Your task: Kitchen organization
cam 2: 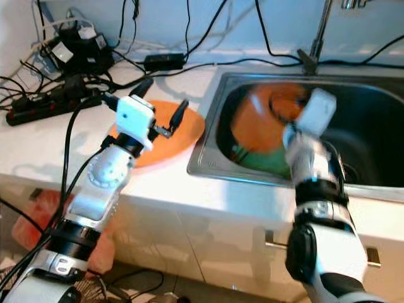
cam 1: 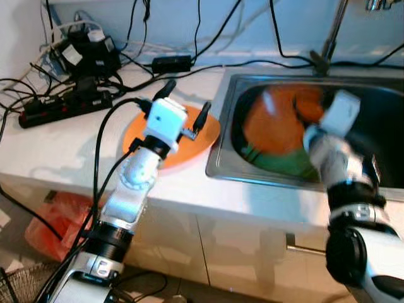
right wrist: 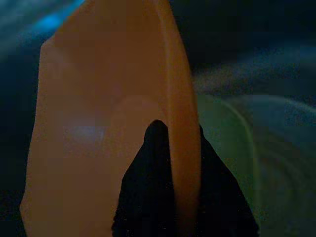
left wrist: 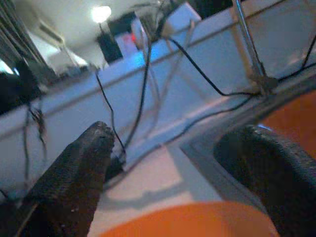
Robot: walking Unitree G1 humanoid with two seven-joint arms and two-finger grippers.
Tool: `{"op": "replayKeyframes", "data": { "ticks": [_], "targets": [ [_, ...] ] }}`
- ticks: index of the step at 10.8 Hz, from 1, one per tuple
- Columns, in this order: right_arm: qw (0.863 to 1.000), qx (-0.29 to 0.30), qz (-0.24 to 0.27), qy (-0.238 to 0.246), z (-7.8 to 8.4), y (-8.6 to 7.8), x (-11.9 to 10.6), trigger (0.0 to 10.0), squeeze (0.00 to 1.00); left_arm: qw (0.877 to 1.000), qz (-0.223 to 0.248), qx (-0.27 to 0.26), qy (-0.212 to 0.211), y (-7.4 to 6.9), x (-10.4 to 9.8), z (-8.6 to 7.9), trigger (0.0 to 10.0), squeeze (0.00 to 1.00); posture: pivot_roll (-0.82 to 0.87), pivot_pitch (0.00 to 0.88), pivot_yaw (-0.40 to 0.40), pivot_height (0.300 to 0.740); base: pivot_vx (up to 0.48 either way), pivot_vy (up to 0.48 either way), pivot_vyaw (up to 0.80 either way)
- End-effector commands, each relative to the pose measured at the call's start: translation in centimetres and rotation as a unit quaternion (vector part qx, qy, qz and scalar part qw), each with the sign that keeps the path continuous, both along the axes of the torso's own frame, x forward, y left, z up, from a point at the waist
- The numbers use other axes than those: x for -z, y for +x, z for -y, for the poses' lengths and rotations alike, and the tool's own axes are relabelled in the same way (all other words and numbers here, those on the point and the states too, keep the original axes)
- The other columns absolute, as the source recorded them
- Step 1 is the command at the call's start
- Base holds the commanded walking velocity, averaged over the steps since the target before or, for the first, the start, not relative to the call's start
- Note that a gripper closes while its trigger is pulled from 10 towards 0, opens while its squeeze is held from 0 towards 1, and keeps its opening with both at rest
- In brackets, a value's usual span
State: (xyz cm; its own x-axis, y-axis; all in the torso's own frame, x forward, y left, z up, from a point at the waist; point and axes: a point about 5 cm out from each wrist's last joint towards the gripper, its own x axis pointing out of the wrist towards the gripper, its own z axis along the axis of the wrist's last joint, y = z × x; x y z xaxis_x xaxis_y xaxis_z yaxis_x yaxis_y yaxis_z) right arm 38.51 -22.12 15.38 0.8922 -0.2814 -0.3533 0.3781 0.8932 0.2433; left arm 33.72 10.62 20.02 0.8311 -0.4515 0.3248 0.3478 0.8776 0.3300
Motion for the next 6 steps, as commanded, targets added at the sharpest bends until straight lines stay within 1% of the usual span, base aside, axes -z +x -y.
{"op": "replayKeyframes", "data": {
  "ticks": [1, 2, 3, 5, 6],
  "targets": [
    [0.999, 0.007, 0.029, -0.02, 0.3, 0.4, -1.2, 0.0, 0.0, 0.998, -0.052, 0.013, -0.016, 0.2, 0.7, -0.7, 10.0, 1.0, 0.09, 0.025, 0.11, 0.74, 0.0, 0.0, 0.0],
    [0.999, 0.009, 0.024, -0.03, 0.5, 0.4, -1.0, 0.0, 0.0, 0.997, -0.072, 0.027, -0.018, 0.3, 0.8, -0.6, 10.0, 1.0, 0.09, 0.025, 0.111, 0.74, 0.0, 0.0, 0.0],
    [0.999, 0.012, 0.014, -0.045, 0.7, 0.3, -0.6, 0.0, 0.0, 0.993, -0.099, 0.052, -0.021, 0.3, 0.5, -0.4, 10.0, 1.0, 0.09, 0.025, 0.114, 0.74, 0.0, 0.0, 0.0],
    [0.998, 0.017, -0.005, -0.06, 1.0, 0.1, 0.1, 0.0, 0.0, 0.983, -0.14, 0.12, -0.019, -0.1, -0.1, 0.8, 10.0, 1.0, 0.09, 0.026, 0.113, 0.74, 0.0, 0.0, 0.0],
    [0.998, 0.017, -0.005, -0.059, 1.0, 0.2, 0.2, 0.0, 0.0, 0.98, -0.144, 0.137, -0.021, -0.4, -0.6, 1.1, 10.0, 1.0, 0.09, 0.027, 0.115, 0.74, 0.0, 0.0, 0.0]
  ]
}}
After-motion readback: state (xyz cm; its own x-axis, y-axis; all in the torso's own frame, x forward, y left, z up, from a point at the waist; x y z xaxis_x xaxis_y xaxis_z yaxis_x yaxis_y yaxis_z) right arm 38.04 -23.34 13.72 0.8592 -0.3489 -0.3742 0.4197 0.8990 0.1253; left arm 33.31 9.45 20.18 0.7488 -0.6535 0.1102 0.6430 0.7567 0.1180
